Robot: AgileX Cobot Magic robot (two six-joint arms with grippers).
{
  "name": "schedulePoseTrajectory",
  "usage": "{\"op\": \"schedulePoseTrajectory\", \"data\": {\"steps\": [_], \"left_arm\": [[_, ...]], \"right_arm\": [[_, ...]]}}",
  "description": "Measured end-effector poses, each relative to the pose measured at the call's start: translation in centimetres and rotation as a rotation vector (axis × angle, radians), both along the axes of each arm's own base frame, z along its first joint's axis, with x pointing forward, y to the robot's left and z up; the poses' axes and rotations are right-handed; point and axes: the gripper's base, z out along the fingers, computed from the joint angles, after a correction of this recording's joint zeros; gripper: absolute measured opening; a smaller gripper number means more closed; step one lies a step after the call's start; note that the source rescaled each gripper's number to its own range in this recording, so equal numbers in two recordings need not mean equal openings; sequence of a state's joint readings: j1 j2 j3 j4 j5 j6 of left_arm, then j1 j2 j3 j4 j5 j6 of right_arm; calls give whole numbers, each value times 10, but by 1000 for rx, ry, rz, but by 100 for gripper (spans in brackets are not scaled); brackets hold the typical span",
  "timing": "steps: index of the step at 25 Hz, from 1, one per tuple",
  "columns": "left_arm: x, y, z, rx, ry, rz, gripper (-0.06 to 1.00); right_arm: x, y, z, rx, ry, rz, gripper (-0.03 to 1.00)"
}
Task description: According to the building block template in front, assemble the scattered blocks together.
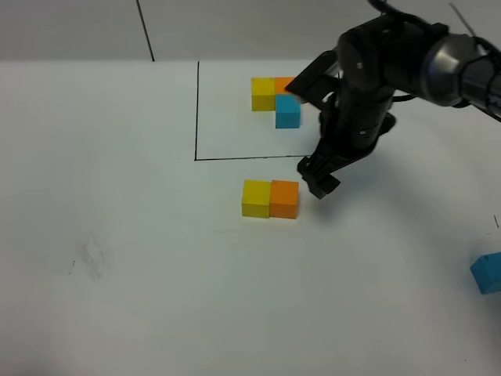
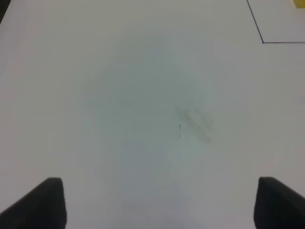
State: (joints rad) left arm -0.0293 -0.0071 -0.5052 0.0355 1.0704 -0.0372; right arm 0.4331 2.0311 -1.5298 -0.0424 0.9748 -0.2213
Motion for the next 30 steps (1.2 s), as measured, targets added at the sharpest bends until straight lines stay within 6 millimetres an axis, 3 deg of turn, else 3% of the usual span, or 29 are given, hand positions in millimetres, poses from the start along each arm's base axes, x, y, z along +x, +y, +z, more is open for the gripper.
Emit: {"op": "schedulePoseTrajectory", "data": {"steps": [3,9,16,21,30], "left_arm": [[0,0,0,0,0,0,68],[0,0,0,0,0,0,68],[0,0,0,0,0,0,68],[0,0,0,0,0,0,68],[0,0,0,0,0,0,68]], "right_arm": [[-11,-32,9,-5,-9,-198,90],[-49,-89,29,-10,-42,-430,88],[-87,-149,30,7,-70,-683,84],[-111,-171,12,-6,-33,-726,82],[-132,-170,-20,21,-12,-670,80]]}}
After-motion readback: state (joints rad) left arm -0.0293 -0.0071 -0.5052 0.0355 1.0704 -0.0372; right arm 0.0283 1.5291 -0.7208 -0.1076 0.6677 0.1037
